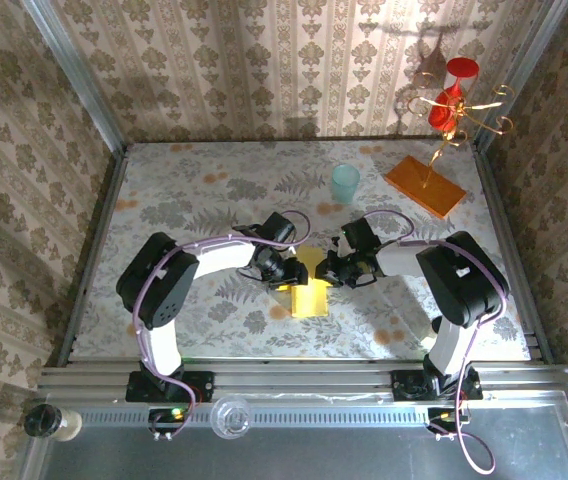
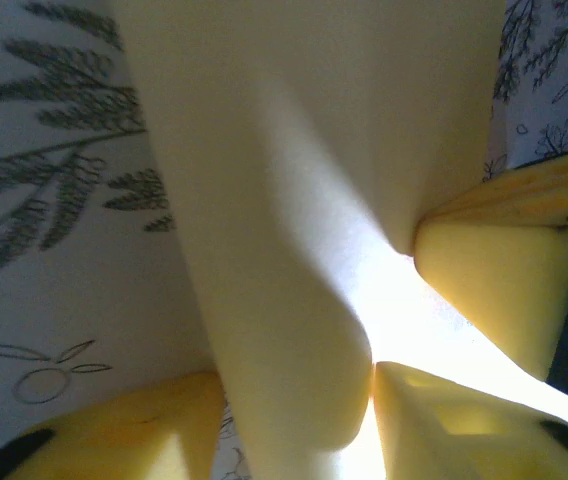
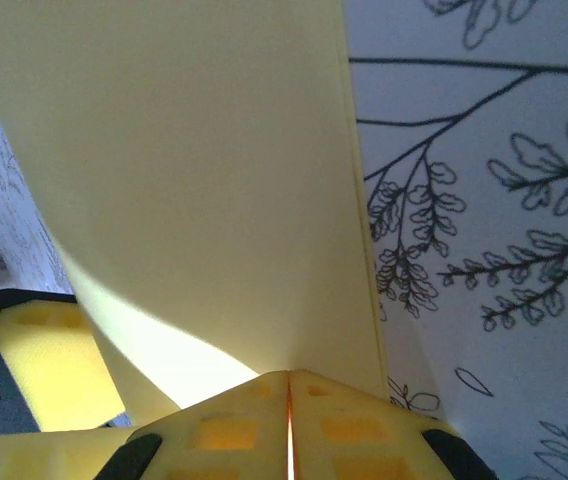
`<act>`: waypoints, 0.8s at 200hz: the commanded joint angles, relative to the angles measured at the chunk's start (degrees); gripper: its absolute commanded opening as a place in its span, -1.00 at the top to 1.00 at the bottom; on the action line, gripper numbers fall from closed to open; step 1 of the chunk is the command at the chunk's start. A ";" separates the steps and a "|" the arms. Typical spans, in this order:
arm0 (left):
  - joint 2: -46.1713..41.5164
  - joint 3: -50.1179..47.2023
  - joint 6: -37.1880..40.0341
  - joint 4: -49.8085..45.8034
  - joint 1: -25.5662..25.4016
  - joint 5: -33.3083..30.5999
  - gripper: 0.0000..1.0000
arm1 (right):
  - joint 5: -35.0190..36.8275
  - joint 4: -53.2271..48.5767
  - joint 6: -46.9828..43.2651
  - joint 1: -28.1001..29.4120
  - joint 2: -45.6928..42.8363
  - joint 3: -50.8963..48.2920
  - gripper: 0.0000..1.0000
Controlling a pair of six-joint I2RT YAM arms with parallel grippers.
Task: Fold a paper plane with a square sheet of paper (pick it up from the middle)
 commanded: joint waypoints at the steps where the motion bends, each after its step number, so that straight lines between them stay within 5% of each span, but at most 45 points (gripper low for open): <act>1: -5.68 -0.66 1.73 -5.01 4.27 -8.45 -0.02 | 8.16 -1.20 1.14 0.05 6.34 -0.99 0.78; 32: -11.11 1.19 4.32 -9.53 7.38 -10.46 -0.05 | 9.33 -2.58 0.53 0.04 7.34 1.87 0.78; 56: -12.07 1.67 2.66 -5.99 7.17 -5.75 0.03 | 9.51 -3.46 -0.13 0.04 8.10 3.23 0.77; 105: -8.41 -0.22 -5.98 7.56 3.22 3.14 0.39 | 9.79 -4.11 -1.27 -0.01 8.61 3.19 0.78; 160: -2.11 0.65 -8.03 9.38 0.62 6.50 0.75 | 9.80 -3.75 -1.63 -0.04 9.31 2.20 0.78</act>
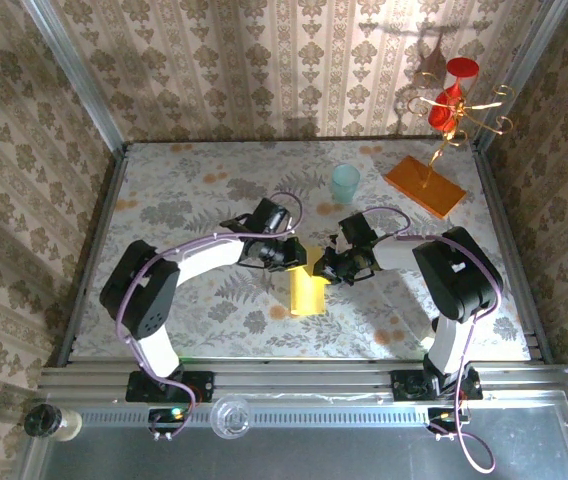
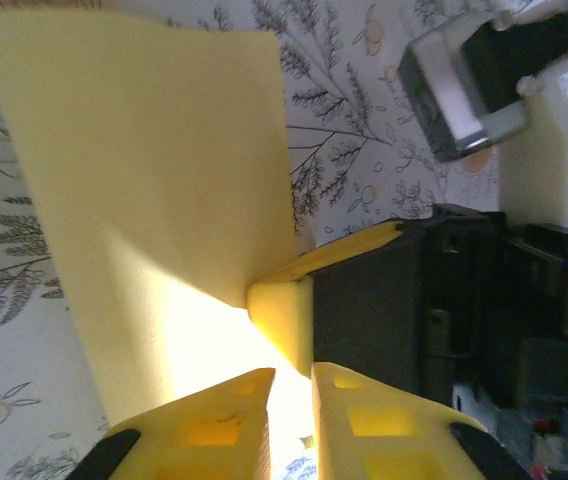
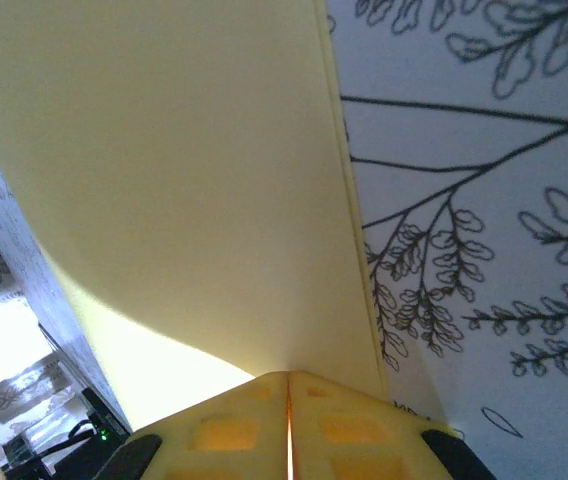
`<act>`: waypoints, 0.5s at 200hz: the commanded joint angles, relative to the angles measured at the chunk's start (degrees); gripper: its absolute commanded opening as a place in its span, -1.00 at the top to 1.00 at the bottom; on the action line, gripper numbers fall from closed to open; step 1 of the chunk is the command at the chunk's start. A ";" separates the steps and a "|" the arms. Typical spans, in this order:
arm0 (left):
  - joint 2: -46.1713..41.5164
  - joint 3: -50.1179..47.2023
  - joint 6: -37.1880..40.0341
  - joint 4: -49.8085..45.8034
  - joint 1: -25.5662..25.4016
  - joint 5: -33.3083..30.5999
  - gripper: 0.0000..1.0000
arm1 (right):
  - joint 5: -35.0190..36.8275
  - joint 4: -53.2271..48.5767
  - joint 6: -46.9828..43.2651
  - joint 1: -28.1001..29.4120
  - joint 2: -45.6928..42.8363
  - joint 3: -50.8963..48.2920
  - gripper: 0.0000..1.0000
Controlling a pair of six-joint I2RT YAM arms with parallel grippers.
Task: Fold a paper plane with a square sheet of paper (pick it up from the middle)
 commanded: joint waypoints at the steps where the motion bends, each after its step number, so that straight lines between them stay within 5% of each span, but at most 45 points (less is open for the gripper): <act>1: 2.34 0.22 -1.94 1.60 -0.68 3.21 0.76 | 10.54 0.63 -1.87 0.11 6.77 -1.94 0.79; 100: 6.49 -2.19 -3.03 5.22 -1.33 3.86 0.99 | 11.84 -0.43 -2.55 0.13 7.09 -3.03 0.84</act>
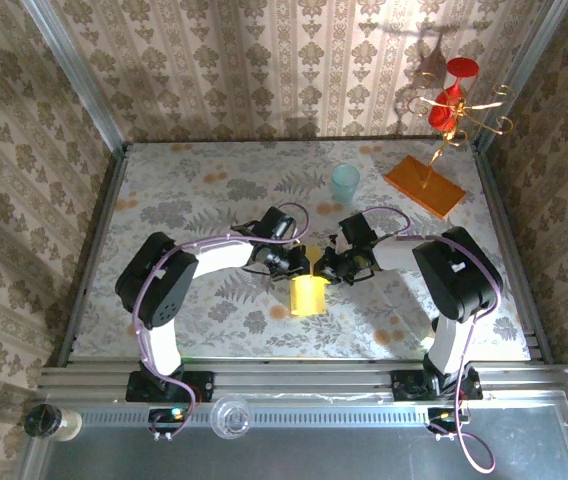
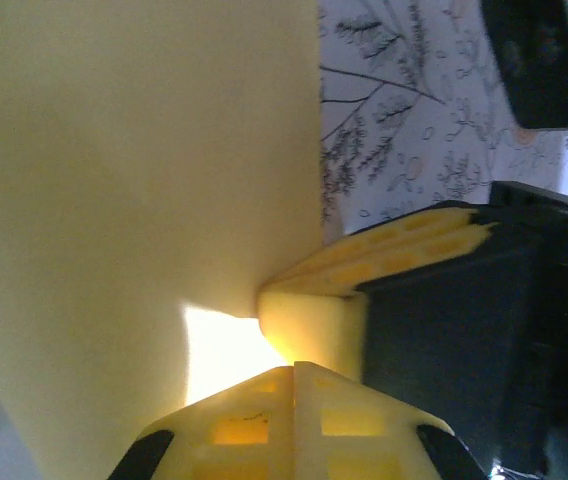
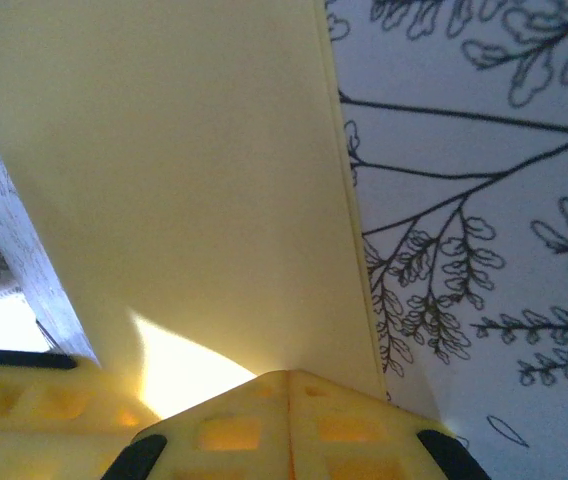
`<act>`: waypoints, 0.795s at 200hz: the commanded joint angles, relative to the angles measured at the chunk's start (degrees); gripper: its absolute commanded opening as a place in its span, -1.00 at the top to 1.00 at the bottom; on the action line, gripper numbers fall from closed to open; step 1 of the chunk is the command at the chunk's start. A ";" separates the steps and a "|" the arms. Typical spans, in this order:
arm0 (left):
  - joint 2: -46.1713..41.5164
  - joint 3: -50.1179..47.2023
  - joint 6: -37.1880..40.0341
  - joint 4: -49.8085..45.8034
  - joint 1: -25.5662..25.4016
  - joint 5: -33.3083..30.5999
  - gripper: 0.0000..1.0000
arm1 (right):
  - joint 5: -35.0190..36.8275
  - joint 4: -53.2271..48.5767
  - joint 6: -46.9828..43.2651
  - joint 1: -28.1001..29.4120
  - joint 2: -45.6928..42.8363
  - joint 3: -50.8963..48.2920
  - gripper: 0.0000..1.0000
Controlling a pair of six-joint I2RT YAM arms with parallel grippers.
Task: Fold a paper plane with a square sheet of paper (pick it up from the middle)
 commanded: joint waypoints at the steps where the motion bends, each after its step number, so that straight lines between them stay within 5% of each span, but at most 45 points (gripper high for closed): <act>1: 1.14 -0.95 -1.07 1.24 -0.30 0.18 0.99 | 11.80 -1.05 -1.57 0.12 6.99 -2.79 0.84; 96: 2.01 -6.70 0.10 2.74 1.34 -1.35 1.00 | 13.83 -4.64 -3.53 0.10 6.99 -3.38 0.85; 159: -3.12 -15.88 5.26 2.62 8.45 -0.99 1.00 | 15.97 -9.30 -6.74 -0.60 7.23 -3.53 0.86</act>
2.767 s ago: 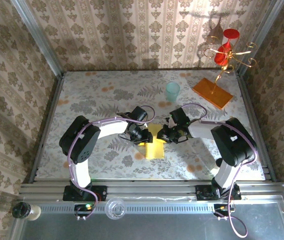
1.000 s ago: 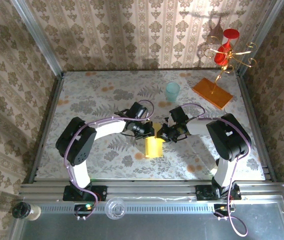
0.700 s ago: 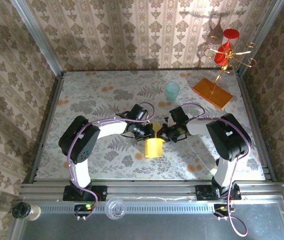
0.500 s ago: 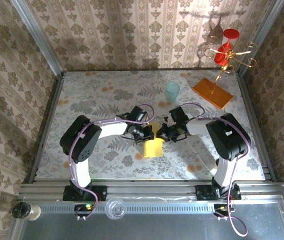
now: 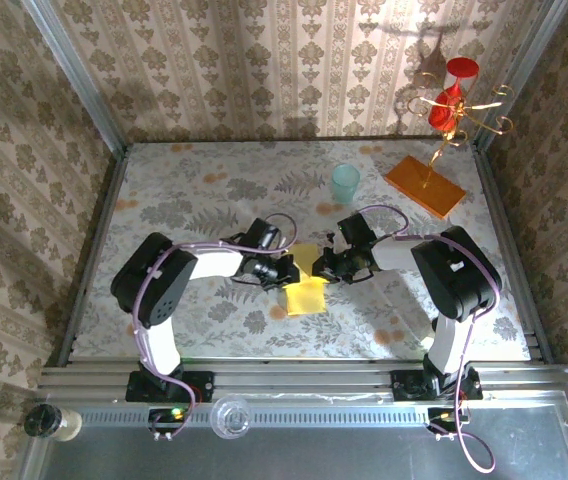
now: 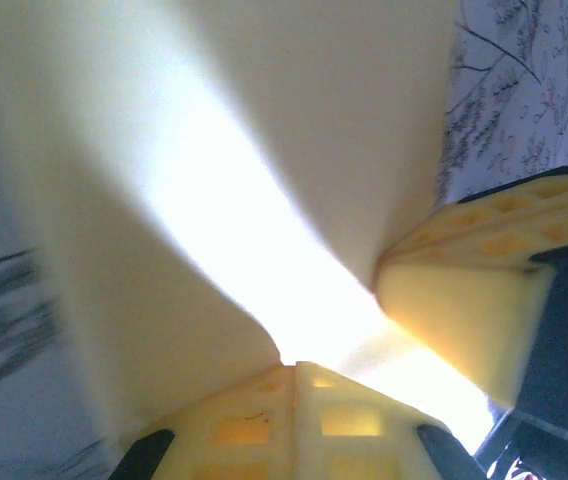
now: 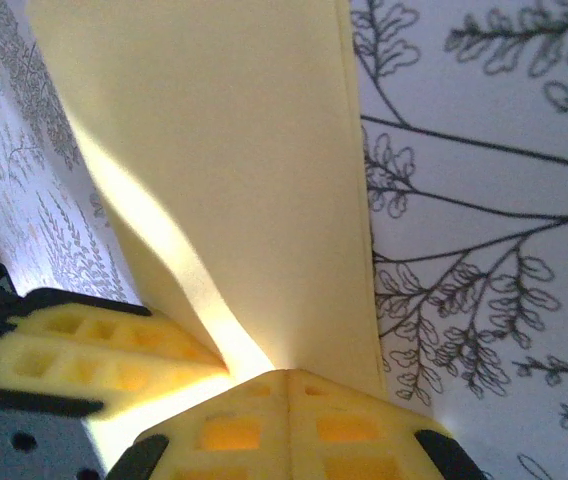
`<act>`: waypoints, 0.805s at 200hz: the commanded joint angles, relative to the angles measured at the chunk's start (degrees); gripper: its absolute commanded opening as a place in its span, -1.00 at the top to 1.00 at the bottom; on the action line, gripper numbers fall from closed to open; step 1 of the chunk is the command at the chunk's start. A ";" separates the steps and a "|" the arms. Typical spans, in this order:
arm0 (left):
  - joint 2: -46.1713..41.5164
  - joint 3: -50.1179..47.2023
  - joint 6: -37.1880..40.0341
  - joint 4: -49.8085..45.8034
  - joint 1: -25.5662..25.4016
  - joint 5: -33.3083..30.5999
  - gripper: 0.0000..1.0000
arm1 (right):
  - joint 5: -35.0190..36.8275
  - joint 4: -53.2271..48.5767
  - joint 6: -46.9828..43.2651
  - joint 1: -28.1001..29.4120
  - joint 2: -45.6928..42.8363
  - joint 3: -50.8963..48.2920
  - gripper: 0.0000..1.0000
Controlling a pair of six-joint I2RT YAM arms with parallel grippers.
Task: Fold a paper plane with a square sheet of paper (pick it up from the middle)
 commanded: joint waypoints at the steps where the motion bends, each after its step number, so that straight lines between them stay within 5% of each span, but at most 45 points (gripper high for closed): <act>1: -1.60 -4.81 3.94 -7.07 3.94 -4.24 1.00 | 15.82 -10.39 -2.86 -0.45 6.67 -3.57 0.86; 40: -6.14 -5.96 6.11 -9.07 6.68 -4.97 1.00 | 16.88 -12.03 -3.72 -0.52 7.08 -3.10 0.86; 74: -10.68 -3.01 4.21 -4.95 4.26 -3.62 1.00 | 17.05 -12.01 -3.37 -0.56 6.83 -3.38 0.86; 112: -4.54 1.00 -0.66 3.43 -0.01 -1.45 1.00 | 17.02 -11.42 -2.93 -0.54 7.15 -3.90 0.86; 161: 1.87 1.69 -2.11 6.50 1.33 1.18 1.00 | 16.92 -11.20 -2.92 -0.67 7.00 -4.15 0.86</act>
